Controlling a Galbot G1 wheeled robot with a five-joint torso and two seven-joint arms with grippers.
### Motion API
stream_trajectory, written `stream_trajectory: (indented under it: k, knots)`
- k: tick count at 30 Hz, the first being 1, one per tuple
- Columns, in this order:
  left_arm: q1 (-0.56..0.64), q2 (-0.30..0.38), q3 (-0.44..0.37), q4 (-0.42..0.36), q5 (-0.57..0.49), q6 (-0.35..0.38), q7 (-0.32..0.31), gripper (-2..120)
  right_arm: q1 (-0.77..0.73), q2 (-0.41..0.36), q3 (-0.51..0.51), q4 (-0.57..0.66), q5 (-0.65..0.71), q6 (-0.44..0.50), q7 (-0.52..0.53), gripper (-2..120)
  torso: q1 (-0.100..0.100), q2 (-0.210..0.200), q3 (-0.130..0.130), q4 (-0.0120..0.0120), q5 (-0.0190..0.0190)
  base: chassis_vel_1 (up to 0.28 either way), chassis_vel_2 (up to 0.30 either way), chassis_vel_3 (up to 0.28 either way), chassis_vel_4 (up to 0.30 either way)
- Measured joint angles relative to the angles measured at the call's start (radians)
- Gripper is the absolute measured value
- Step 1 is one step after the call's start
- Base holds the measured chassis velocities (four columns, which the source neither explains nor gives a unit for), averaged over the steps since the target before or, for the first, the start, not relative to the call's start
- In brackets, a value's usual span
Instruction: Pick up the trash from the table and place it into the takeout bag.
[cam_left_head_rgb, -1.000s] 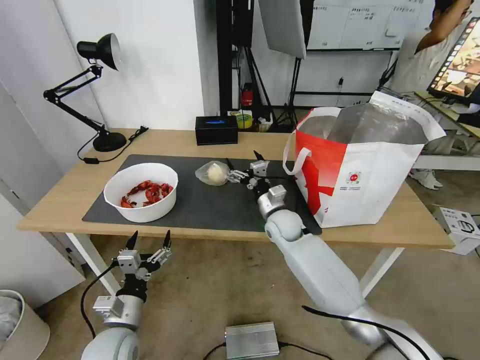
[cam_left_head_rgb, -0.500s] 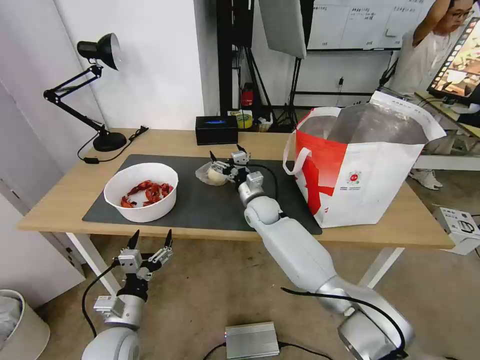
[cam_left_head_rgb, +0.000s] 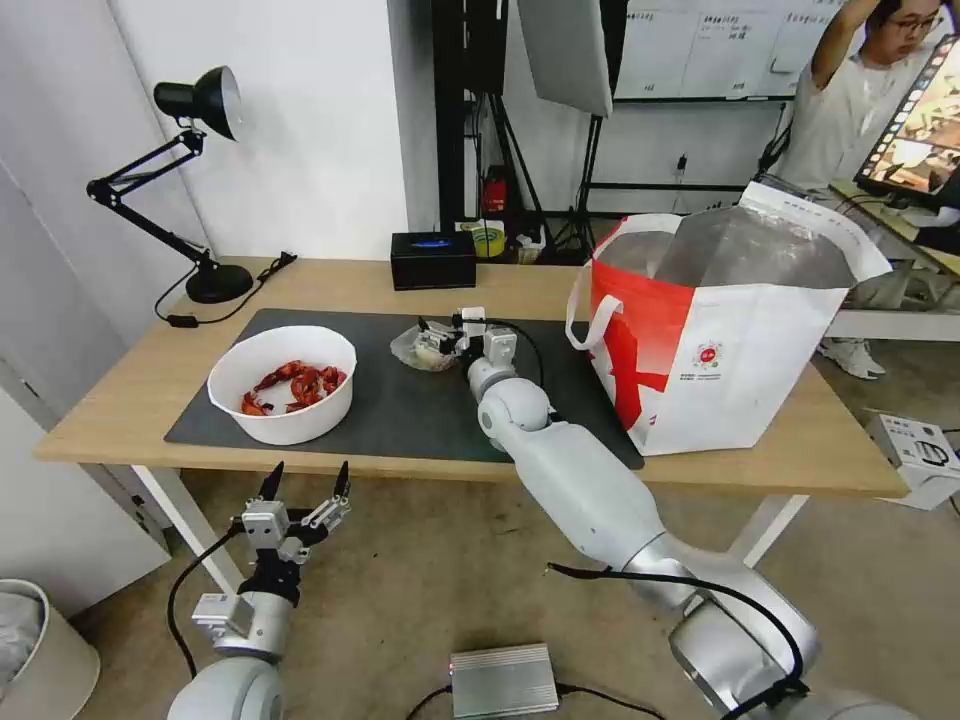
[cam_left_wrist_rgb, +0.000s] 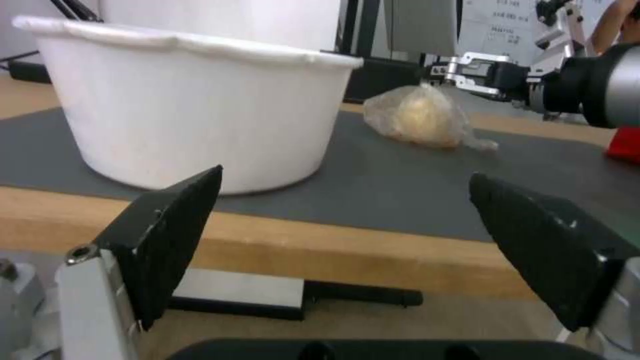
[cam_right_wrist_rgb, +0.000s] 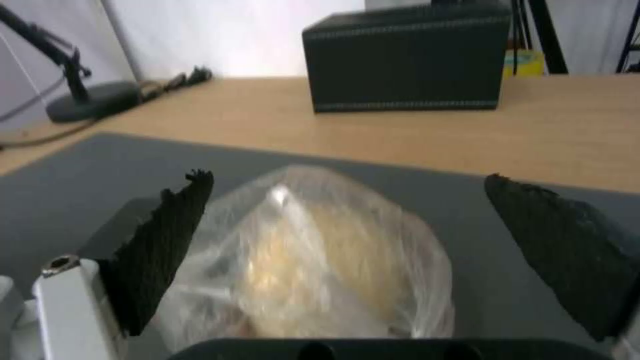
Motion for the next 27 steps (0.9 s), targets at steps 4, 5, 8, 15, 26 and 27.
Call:
stream_trajectory:
  k: [4, 5, 8, 15, 26, 27]
  knots:
    - [-0.002, 0.002, 0.012, 0.011, 0.011, 0.001, 0.0, 100, 0.014, 0.002, -0.019, -0.027, 0.0, -0.029, -0.006, 100, 0.0, 0.0, 0.0, 0.0001, 0.0, 0.0, 0.0, 0.0, 0.0]
    - [-0.002, 0.002, 0.012, 0.011, 0.011, 0.001, 0.0, 100, 0.014, 0.002, -0.019, -0.027, 0.0, -0.029, -0.006, 100, 0.0, 0.0, 0.0, 0.0001, 0.0, 0.0, 0.0, 0.0, 0.0]
    - [-0.004, -0.001, 0.024, 0.017, 0.023, 0.001, 0.0, 100, 0.023, 0.016, -0.02, -0.052, 0.003, -0.029, -0.013, 100, 0.0, 0.0, 0.0, 0.0, 0.0, 0.0, 0.0, 0.0, 0.0]
    - [-0.013, -0.006, 0.041, 0.028, 0.041, 0.002, 0.0, 100, 0.042, 0.05, -0.015, -0.116, 0.003, -0.018, -0.026, 100, 0.0, 0.0, 0.0, 0.0002, 0.0, 0.0, 0.0, 0.0, 0.0]
    - [-0.016, -0.011, 0.041, 0.039, 0.045, 0.002, 0.0, 100, 0.033, 0.054, -0.011, -0.141, -0.002, -0.016, -0.027, 100, 0.0, 0.0, 0.0, 0.0, 0.0, 0.0, 0.0, 0.0, 0.0]
    - [-0.016, -0.011, 0.041, 0.039, 0.045, 0.002, 0.0, 100, 0.033, 0.054, -0.011, -0.141, -0.002, -0.016, -0.027, 100, 0.0, 0.0, 0.0, 0.0, 0.0, 0.0, 0.0, 0.0, 0.0]
